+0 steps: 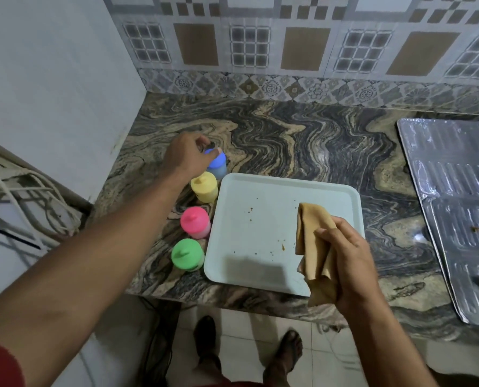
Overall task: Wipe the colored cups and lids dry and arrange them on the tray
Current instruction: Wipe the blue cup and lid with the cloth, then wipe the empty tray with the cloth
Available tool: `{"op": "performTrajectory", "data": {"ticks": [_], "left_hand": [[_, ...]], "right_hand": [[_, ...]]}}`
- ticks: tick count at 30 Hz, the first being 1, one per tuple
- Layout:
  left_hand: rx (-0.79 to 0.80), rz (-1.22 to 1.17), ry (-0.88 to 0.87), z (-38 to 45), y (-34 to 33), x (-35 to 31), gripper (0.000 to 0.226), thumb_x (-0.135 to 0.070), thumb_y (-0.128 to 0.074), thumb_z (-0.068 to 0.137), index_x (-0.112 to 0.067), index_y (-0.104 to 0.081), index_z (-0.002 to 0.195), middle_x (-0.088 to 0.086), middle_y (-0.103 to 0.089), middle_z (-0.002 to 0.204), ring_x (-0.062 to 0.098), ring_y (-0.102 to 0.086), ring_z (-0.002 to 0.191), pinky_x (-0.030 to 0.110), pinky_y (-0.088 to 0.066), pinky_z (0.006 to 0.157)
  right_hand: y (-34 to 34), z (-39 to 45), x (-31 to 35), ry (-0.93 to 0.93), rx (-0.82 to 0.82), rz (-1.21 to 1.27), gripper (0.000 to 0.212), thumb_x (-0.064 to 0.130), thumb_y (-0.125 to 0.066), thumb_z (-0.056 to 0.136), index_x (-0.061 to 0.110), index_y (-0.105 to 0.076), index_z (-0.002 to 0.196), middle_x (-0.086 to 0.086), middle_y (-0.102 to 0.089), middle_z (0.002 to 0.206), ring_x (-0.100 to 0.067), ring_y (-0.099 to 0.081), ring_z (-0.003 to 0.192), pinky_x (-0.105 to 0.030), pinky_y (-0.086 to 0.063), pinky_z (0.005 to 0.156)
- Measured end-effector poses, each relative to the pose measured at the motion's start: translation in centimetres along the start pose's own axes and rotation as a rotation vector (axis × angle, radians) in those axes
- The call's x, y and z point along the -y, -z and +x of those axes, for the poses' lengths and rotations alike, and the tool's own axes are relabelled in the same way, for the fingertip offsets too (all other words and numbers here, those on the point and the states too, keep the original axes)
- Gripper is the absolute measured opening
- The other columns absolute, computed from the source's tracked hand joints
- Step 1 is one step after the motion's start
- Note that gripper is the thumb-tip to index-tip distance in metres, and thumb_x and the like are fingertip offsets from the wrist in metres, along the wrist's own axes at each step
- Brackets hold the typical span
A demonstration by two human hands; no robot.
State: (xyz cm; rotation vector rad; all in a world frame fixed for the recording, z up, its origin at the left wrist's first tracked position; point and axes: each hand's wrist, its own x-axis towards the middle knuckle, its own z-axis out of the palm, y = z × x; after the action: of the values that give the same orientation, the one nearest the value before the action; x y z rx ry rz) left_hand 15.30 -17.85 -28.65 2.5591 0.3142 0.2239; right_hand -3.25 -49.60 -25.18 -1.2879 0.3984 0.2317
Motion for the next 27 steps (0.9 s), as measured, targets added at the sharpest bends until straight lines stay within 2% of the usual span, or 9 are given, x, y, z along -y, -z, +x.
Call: {"op": "performTrajectory", "data": {"ticks": [4, 7, 8, 10, 12, 14, 20, 24, 27], "left_hand": [[-0.081, -0.106, -0.104, -5.1, 0.9, -1.2, 0.018, -0.033, -0.077, 0.084, -0.018, -0.076, 0.095, -0.001, -0.074, 0.093, 0.021, -0.070, 0.084, 0.039, -0.057, 0.078], [-0.154, -0.199, -0.160, -11.3, 1.3, -2.6, 0.016, -0.029, -0.072, 0.085, -0.017, -0.075, 0.094, -0.001, -0.071, 0.090, 0.019, -0.069, 0.081, 0.038, -0.058, 0.075], [-0.165, -0.226, -0.165, -13.6, 1.3, -2.9, 0.013, -0.026, -0.072, 0.086, -0.017, -0.075, 0.095, -0.001, -0.071, 0.091, 0.017, -0.070, 0.082, 0.035, -0.058, 0.076], [-0.151, -0.250, -0.173, -18.4, 1.1, -3.5, 0.008, -0.018, -0.075, 0.089, -0.017, -0.076, 0.097, -0.003, -0.069, 0.094, 0.011, -0.069, 0.085, 0.027, -0.055, 0.078], [-0.110, -0.237, -0.172, -22.6, 0.2, -3.5, 0.008, -0.013, -0.076, 0.090, -0.017, -0.076, 0.097, -0.005, -0.069, 0.094, 0.009, -0.067, 0.089, 0.025, -0.053, 0.079], [-0.053, -0.222, -0.158, -25.8, -1.4, -2.8, 0.010, -0.010, -0.076, 0.088, -0.018, -0.076, 0.094, -0.006, -0.067, 0.092, 0.011, -0.066, 0.089, 0.029, -0.054, 0.080], [0.083, -0.203, -0.133, -31.1, -6.5, 0.3, 0.009, -0.018, -0.074, 0.090, -0.016, -0.072, 0.098, -0.004, -0.058, 0.098, 0.015, -0.059, 0.097, 0.036, -0.054, 0.081], [0.105, -0.113, -0.228, -31.2, -8.6, 2.0, 0.017, -0.027, -0.074, 0.087, -0.014, -0.071, 0.097, 0.001, -0.061, 0.106, 0.022, -0.058, 0.104, 0.040, -0.054, 0.085], [0.108, -0.119, -0.305, -30.3, -9.3, 3.0, 0.018, -0.035, -0.075, 0.092, -0.017, -0.073, 0.096, -0.002, -0.061, 0.101, 0.020, -0.056, 0.100, 0.039, -0.052, 0.083]], "right_hand": [[0.6, 2.0, -1.0, -0.026, 0.071, -0.040, 0.020, 0.015, -0.062, 0.105, 0.013, -0.073, 0.122, -0.034, -0.072, 0.097, -0.036, -0.069, 0.067, -0.033, -0.057, 0.052], [0.8, 3.8, -2.0, 0.028, 0.144, -0.156, 0.024, 0.029, -0.071, 0.099, 0.023, -0.078, 0.121, -0.031, -0.075, 0.113, -0.045, -0.072, 0.089, -0.052, -0.063, 0.073], [0.8, 4.3, -2.2, 0.058, 0.168, -0.214, 0.024, 0.031, -0.072, 0.097, 0.026, -0.079, 0.120, -0.024, -0.077, 0.114, -0.046, -0.073, 0.096, -0.059, -0.063, 0.083], [0.6, 5.1, -2.6, 0.117, 0.190, -0.341, 0.020, 0.023, -0.072, 0.100, 0.027, -0.080, 0.118, -0.001, -0.081, 0.109, -0.028, -0.074, 0.101, -0.051, -0.061, 0.091], [0.1, 5.8, -2.9, 0.202, 0.239, -0.455, 0.023, 0.015, -0.071, 0.101, 0.026, -0.079, 0.120, 0.010, -0.079, 0.107, -0.009, -0.071, 0.097, -0.036, -0.058, 0.085], [-0.4, 6.3, -3.4, 0.288, 0.313, -0.571, 0.027, 0.015, -0.071, 0.101, 0.029, -0.076, 0.124, 0.012, -0.077, 0.108, -0.009, -0.069, 0.096, -0.030, -0.054, 0.083], [-2.7, 7.5, -6.6, 0.629, 0.621, -1.055, 0.036, 0.033, -0.060, 0.101, 0.031, -0.065, 0.137, 0.003, -0.076, 0.122, -0.025, -0.067, 0.107, -0.040, -0.054, 0.085], [-3.7, 8.0, -10.6, 0.777, 0.734, -1.241, 0.035, 0.039, -0.058, 0.103, 0.030, -0.062, 0.137, -0.002, -0.071, 0.111, -0.027, -0.063, 0.101, -0.043, -0.056, 0.075], [-3.9, 9.0, -12.3, 0.943, 0.738, -1.306, 0.029, 0.042, -0.057, 0.105, 0.027, -0.071, 0.126, -0.002, -0.060, 0.096, -0.026, -0.058, 0.084, -0.040, -0.050, 0.061]]}}
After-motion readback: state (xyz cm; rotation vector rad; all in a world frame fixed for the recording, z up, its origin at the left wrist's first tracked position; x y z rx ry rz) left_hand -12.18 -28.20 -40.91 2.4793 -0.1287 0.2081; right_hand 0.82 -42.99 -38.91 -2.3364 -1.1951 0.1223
